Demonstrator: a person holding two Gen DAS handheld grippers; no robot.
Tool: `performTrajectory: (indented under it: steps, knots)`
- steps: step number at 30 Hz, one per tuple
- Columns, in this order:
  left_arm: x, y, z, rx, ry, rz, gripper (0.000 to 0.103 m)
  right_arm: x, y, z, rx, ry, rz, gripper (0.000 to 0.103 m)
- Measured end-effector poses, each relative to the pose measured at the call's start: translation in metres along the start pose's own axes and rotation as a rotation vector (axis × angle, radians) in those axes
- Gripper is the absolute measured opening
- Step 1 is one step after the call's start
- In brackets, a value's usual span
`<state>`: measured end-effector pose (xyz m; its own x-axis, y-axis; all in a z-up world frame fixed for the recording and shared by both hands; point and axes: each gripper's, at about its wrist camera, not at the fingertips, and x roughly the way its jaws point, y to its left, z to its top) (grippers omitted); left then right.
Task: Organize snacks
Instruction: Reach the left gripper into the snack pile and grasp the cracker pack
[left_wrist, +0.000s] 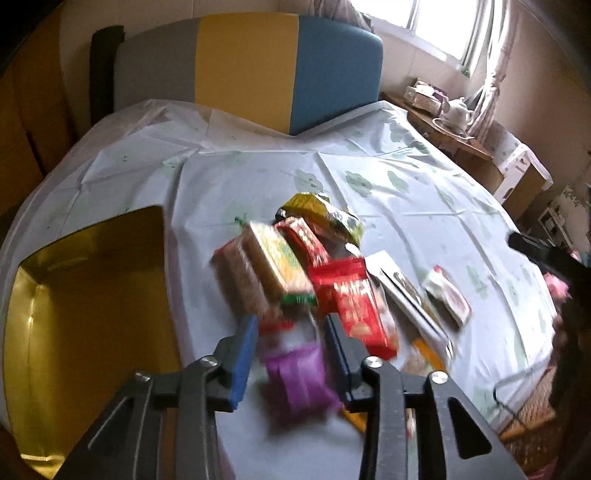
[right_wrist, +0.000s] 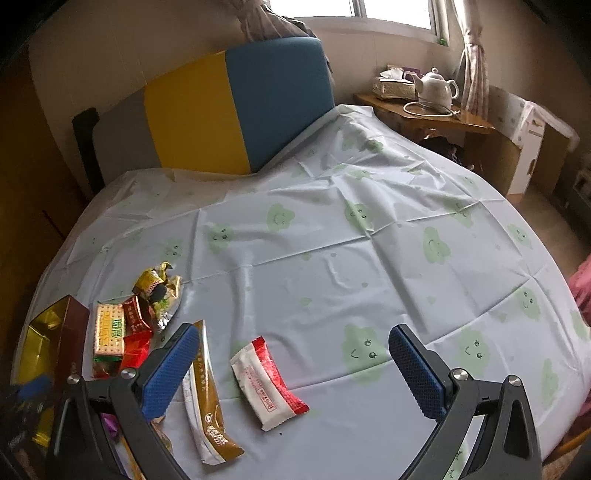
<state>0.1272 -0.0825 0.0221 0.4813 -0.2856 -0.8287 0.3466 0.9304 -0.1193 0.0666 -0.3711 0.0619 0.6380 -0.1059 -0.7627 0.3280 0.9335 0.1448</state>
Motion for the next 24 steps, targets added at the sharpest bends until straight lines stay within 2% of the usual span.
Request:
performTrajectory:
  steps: [4, 7, 13, 17, 19, 24]
  knots:
    - [0.03, -0.005, 0.025, 0.005, 0.041, 0.034, 0.034, 0.0, -0.002, 0.001, 0.016, 0.003, 0.014, 0.103]
    - [0.056, -0.007, 0.037, 0.031, 0.083, 0.09, 0.033, 0.003, -0.005, 0.002, 0.029, 0.016, 0.016, 0.103]
    - [0.094, -0.011, 0.046, 0.063, 0.134, 0.151, 0.033, 0.004, -0.008, 0.003, 0.045, 0.023, 0.032, 0.103]
    - [0.103, -0.017, 0.046, 0.087, 0.123, 0.127, 0.035, 0.006, -0.008, 0.004, 0.048, 0.033, 0.044, 0.103]
    - [0.101, -0.018, 0.047, 0.094, 0.092, 0.119, 0.024, 0.008, -0.007, 0.004, 0.042, 0.039, 0.04, 0.103]
    - [0.078, -0.015, 0.044, 0.087, 0.022, 0.041, 0.01, 0.01, -0.006, 0.003, 0.034, 0.051, 0.033, 0.103]
